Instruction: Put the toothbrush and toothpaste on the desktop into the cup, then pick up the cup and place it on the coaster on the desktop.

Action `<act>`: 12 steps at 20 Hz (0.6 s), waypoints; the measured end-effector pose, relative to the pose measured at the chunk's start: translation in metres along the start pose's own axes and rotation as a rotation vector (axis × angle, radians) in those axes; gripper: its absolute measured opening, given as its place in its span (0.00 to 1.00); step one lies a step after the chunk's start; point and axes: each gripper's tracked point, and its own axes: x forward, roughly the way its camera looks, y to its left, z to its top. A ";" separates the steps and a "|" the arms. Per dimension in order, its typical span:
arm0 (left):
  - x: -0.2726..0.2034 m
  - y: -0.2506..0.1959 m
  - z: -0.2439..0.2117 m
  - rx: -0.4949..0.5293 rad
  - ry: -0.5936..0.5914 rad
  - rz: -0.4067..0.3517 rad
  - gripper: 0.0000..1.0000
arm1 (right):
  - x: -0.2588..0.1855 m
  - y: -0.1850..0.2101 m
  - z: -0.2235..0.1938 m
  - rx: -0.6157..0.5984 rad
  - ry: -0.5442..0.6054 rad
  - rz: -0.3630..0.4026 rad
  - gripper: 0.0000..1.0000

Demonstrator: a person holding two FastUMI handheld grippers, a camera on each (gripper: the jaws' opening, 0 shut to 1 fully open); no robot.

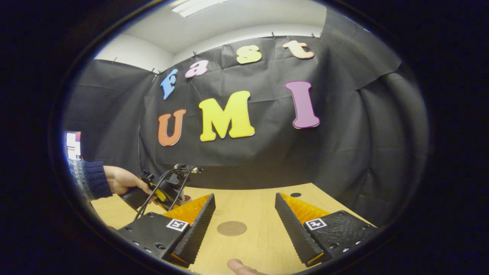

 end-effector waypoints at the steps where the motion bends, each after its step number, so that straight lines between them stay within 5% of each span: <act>1: -0.005 -0.005 0.001 -0.011 0.001 -0.012 0.34 | -0.001 -0.003 0.001 0.007 -0.002 -0.006 0.95; 7: -0.050 -0.037 0.039 -0.005 -0.101 -0.019 0.27 | -0.006 -0.005 0.011 0.032 -0.022 -0.015 0.92; 12: -0.036 -0.055 0.043 -0.009 0.011 -0.012 0.27 | -0.009 0.000 0.013 0.028 -0.027 -0.004 0.99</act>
